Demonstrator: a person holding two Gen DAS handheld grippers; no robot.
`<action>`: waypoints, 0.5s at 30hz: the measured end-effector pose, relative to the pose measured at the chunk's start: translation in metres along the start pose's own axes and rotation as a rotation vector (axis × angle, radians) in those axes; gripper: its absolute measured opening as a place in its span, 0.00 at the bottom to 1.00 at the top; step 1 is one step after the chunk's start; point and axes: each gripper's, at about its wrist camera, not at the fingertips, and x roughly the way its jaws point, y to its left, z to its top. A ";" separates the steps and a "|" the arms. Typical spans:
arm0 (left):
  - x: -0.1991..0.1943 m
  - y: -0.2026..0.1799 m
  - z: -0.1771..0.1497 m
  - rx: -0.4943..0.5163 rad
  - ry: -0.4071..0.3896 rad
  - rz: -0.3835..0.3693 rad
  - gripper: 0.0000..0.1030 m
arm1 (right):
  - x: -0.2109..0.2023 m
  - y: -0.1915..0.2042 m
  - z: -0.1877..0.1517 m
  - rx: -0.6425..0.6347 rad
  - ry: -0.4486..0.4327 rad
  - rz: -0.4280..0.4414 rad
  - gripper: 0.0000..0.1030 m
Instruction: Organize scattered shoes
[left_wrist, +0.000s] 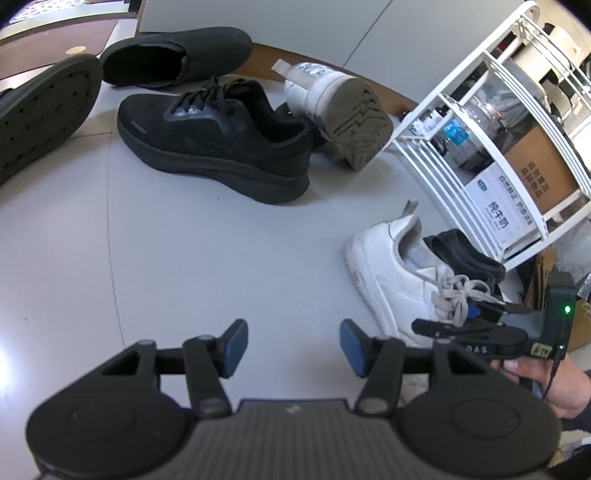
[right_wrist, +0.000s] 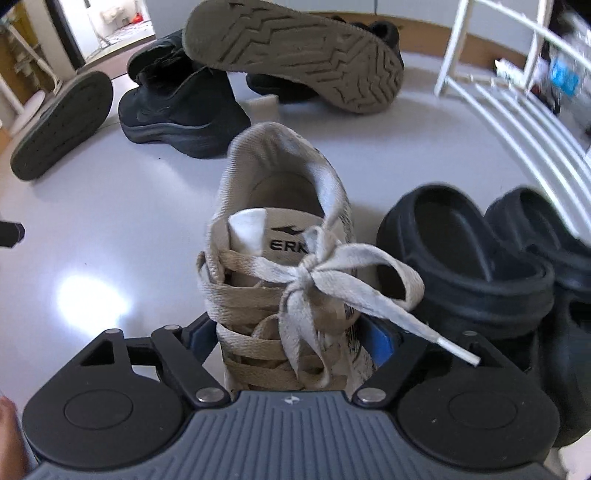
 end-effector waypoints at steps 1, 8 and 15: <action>0.000 0.000 0.000 0.001 0.000 0.000 0.57 | 0.000 0.000 0.001 -0.003 -0.005 -0.006 0.79; 0.000 -0.001 -0.001 0.001 0.003 0.000 0.57 | 0.004 -0.004 0.004 -0.008 -0.002 -0.012 0.83; 0.002 0.001 0.000 -0.026 0.002 0.004 0.58 | -0.020 0.011 0.002 -0.115 -0.057 -0.024 0.87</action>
